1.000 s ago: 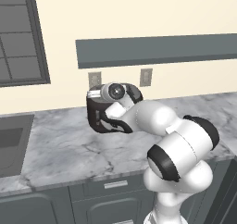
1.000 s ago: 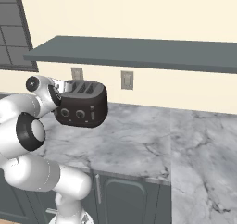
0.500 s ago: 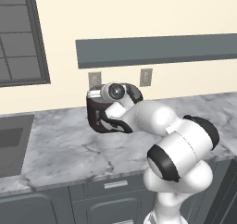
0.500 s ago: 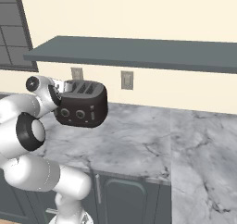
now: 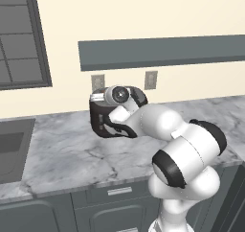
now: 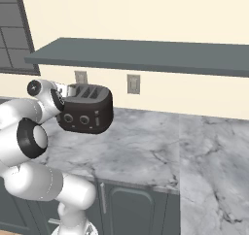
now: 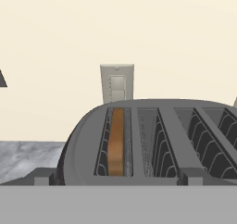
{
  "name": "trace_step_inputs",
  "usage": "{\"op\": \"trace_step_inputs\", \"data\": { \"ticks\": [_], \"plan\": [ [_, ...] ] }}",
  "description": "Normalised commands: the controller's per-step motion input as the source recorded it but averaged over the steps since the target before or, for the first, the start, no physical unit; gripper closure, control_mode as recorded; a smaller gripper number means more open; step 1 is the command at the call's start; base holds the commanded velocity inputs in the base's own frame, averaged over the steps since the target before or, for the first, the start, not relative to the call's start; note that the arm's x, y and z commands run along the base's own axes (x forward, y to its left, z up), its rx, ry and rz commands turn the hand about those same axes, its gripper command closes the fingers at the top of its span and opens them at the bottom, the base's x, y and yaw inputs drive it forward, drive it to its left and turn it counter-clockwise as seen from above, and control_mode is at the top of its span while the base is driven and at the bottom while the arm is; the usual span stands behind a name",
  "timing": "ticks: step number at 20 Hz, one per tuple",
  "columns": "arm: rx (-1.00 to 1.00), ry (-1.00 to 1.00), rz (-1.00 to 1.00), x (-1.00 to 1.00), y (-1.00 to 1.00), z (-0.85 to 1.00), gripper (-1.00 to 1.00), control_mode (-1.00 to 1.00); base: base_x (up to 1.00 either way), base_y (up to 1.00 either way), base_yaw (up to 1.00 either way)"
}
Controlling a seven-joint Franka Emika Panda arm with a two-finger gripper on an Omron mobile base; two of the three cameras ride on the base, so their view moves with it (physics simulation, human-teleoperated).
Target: Start the toaster. Once the lever pops up, take the bread to the plate on the dining counter.
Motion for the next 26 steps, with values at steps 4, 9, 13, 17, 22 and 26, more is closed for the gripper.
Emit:
{"op": "trace_step_inputs", "data": {
  "ticks": [4, 9, 13, 17, 22, 26],
  "plan": [
    [0.0, 0.0, 0.0, 0.0, 0.0, 0.0, -1.0, -1.0, 0.0, 0.0, 0.0],
    [0.0, 0.0, 0.0, 0.0, 0.0, 0.0, -1.0, -1.0, 0.0, 0.0, 0.0],
    [0.0, 0.0, 0.0, 0.0, 0.0, 0.0, -1.0, -1.0, 0.0, 0.0, 0.0],
    [0.0, 0.0, 0.0, 0.0, 0.0, 0.0, -1.0, -1.0, 0.0, 0.0, 0.0],
    [0.0, 0.0, 0.0, 0.0, 0.0, 0.0, -1.0, -1.0, 0.0, 0.0, 0.0],
    [0.0, 0.0, 0.0, 0.0, 0.0, 0.0, -1.0, -1.0, 0.0, 0.0, 0.0]
  ]
}}
